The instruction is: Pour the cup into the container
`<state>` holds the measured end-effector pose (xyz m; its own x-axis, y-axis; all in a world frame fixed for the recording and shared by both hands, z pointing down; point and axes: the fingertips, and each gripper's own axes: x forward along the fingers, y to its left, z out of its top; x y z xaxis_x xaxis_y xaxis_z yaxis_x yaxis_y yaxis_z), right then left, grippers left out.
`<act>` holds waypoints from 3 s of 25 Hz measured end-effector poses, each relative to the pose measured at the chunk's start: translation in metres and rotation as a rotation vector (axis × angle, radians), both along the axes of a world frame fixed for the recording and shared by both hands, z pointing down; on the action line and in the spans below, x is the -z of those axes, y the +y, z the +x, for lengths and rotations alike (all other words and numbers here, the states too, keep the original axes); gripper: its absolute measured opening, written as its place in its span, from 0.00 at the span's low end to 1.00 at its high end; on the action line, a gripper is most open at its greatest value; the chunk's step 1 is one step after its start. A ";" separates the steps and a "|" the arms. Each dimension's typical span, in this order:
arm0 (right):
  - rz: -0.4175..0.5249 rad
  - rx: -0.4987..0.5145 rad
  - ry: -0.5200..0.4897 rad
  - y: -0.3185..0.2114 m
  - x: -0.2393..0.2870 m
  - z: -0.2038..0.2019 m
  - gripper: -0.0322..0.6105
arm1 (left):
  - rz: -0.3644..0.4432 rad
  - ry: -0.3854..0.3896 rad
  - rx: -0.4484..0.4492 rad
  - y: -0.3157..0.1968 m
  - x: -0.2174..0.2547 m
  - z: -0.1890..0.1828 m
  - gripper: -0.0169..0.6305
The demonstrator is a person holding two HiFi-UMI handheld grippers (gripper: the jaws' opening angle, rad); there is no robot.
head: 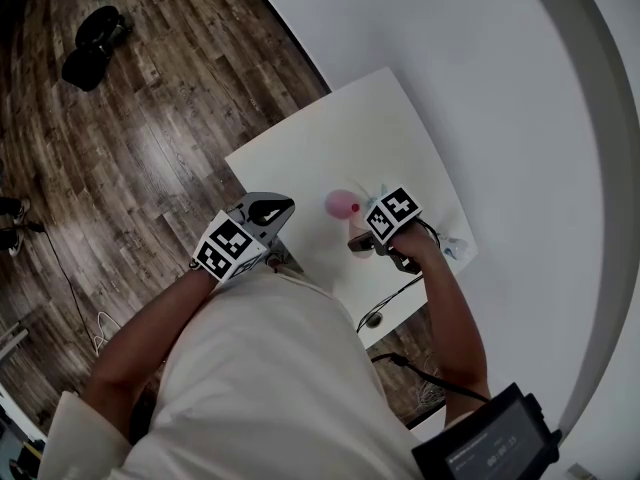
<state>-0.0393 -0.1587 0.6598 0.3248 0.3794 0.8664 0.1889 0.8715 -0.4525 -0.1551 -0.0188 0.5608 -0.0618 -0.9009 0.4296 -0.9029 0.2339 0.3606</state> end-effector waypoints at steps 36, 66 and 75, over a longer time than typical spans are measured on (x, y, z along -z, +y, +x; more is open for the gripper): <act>-0.028 0.029 0.092 0.002 0.010 0.000 0.63 | -0.002 0.007 0.024 0.006 -0.002 -0.006 0.04; -0.050 0.027 0.118 -0.001 0.020 0.001 0.63 | -0.015 0.014 0.012 0.008 -0.003 -0.003 0.04; -0.047 0.012 0.131 -0.005 0.027 -0.006 0.63 | -0.021 0.017 0.007 0.012 0.006 -0.010 0.04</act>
<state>-0.0453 -0.1636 0.6332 0.4384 0.4138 0.7979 0.1357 0.8470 -0.5139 -0.1651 -0.0065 0.5551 -0.0605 -0.8913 0.4494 -0.8951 0.2477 0.3708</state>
